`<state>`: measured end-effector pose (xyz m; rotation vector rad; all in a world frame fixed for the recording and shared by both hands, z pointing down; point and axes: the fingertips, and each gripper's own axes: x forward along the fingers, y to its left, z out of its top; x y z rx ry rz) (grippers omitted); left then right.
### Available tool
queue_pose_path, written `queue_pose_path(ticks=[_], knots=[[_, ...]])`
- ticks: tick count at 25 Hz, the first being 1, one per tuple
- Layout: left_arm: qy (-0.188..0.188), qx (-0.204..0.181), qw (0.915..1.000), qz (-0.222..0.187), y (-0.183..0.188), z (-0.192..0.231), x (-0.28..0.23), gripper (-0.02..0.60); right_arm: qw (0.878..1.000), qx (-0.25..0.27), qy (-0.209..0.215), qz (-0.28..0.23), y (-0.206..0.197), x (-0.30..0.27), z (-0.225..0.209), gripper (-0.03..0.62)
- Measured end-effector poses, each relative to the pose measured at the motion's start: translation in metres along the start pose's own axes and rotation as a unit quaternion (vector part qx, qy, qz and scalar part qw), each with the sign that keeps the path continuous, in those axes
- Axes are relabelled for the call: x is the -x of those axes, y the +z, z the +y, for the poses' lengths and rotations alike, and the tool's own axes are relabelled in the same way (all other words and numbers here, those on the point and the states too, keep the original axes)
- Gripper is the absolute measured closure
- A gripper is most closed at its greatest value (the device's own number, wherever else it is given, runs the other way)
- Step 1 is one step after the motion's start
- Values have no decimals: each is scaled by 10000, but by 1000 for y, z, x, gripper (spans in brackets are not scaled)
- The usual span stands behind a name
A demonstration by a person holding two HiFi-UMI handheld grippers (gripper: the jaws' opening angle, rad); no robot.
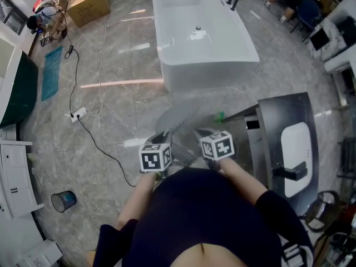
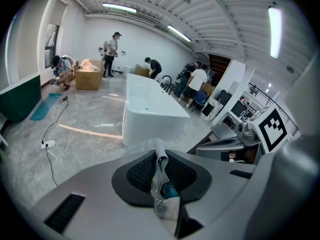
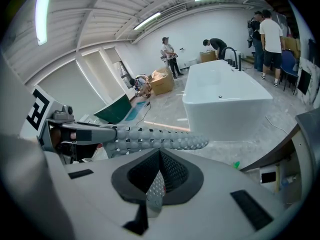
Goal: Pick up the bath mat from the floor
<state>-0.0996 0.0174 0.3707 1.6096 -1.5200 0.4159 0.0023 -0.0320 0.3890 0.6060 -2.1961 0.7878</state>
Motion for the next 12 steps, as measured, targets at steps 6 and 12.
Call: queue_pose_path(ticks=[6,12], knots=[[16,12,10000,-72,6,2,1,529,10000,13,-39,-44,6,-1,-2,583],[43,62,9999,-102,8,3,-1,529,10000,5,-34,-83,8,0,-6,583]])
